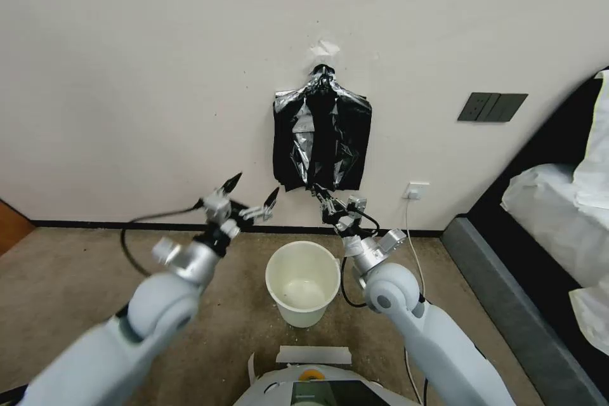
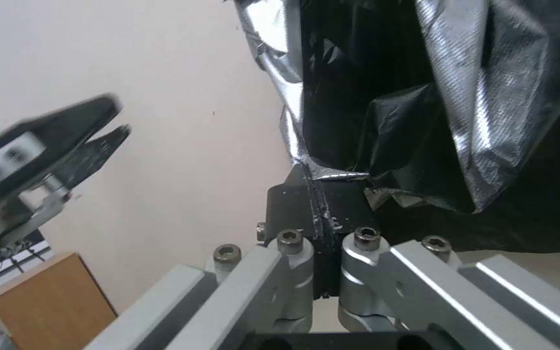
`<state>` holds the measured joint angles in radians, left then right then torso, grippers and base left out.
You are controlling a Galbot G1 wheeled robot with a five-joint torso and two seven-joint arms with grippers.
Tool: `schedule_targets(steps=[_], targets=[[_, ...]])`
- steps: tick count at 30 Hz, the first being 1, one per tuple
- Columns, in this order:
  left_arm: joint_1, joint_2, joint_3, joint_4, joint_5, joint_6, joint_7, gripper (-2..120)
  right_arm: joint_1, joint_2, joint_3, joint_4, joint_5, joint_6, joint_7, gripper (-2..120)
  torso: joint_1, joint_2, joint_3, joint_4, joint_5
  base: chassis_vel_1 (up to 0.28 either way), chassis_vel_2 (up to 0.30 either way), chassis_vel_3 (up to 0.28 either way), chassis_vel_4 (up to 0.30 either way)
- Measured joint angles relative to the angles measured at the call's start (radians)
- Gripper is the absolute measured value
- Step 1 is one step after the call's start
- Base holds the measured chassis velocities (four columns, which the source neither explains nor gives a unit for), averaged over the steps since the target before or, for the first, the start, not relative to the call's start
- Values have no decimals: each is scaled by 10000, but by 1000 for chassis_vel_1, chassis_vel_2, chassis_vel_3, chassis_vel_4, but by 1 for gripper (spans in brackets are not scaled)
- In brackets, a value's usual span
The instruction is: Place a trash bag onto the trash bin.
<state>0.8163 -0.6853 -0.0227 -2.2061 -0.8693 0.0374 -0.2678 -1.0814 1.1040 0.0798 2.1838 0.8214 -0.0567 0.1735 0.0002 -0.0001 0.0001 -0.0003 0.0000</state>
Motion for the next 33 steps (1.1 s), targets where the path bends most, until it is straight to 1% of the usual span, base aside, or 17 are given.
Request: schedule_targets(steps=[2, 3, 5, 7, 10, 11, 13, 14, 17, 27, 29, 30, 31, 33], targets=[[-974, -163, 865, 292, -129, 140, -205, 100, 0, -2, 65, 0, 8, 2, -4, 0, 0, 0, 0, 0, 1, 0, 0, 0, 0], [-974, -163, 865, 292, -129, 140, -205, 100, 0, -2, 65, 0, 8, 2, -4, 0, 0, 0, 0, 0, 1, 0, 0, 0, 0], [-1882, -354, 1618, 516, -323, 262, -415, 100, 0, 14, 113, -11, 12, 6, -8, 0, 0, 0, 0, 4, 0, 0, 0, 0, 0], [-2123, -408, 1778, 571, -411, 302, -483, 100, -1, 19, 120, -17, 12, 7, -10, 0, 0, 0, 0, 4, 1, 0, 0, 0, 0], [-3148, -763, 2479, 1016, -807, 348, -725, 100, -15, 43, 157, -29, 13, 19, -24, 0, -1, 0, 0, 3, 1, 0, 0, 0, 0], [-3148, -763, 2479, 1016, -807, 348, -725, 100, -15, 43, 157, -29, 13, 19, -24, 0, -1, 0, 0, 3, 1, 0, 0, 0, 0], [-3514, -1072, 2828, 1306, -885, 377, -876, 100, -37, 38, 191, -26, 15, 29, -32, 0, -1, 0, 0, 3, 1, 0, 0, 0, 0], [-3514, -1072, 2828, 1306, -885, 377, -876, 100, -37, 38, 191, -26, 15, 29, -32, 0, -1, 0, 0, 3, 1, 0, 0, 0, 0], [-3780, -1446, 3145, 1613, -901, 448, -1108, 100, -109, -20, 304, 3, 29, 41, -47, 0, -1, 0, 0, 2, 0, 0, 0, 0, 0], [-4239, -1744, 3599, 1979, -963, 492, -1342, 100, -249, -203, 425, 146, 52, 56, -64, 0, -1, 0, 0, 4, 1, 0, 0, 0, 0], [-4405, -1848, 3763, 2068, -1078, 575, -1553, 97, -277, -244, 463, 224, 114, 60, -66, 0, -1, 0, -1, 3, 0, 0, 0, 0, 0], [-4405, -1848, 3763, 2068, -1078, 575, -1553, 97, -277, -244, 463, 224, 114, 60, -66, 0, -1, 0, -1, 3, 0, 0, 0, 0, 0], [-4458, -1887, 3846, 2084, -1104, 613, -1638, 94, -289, -253, 482, 250, 133, 61, -67, 0, -1, 0, -1, 3, 1, 0, 0, 0, 0], [-4490, -1898, 3907, 2040, -1112, 633, -1708, 85, -313, -274, 500, 273, 146, 63, -67, 0, -1, 0, -1, 3, -1, 0, 0, 0, 0]])
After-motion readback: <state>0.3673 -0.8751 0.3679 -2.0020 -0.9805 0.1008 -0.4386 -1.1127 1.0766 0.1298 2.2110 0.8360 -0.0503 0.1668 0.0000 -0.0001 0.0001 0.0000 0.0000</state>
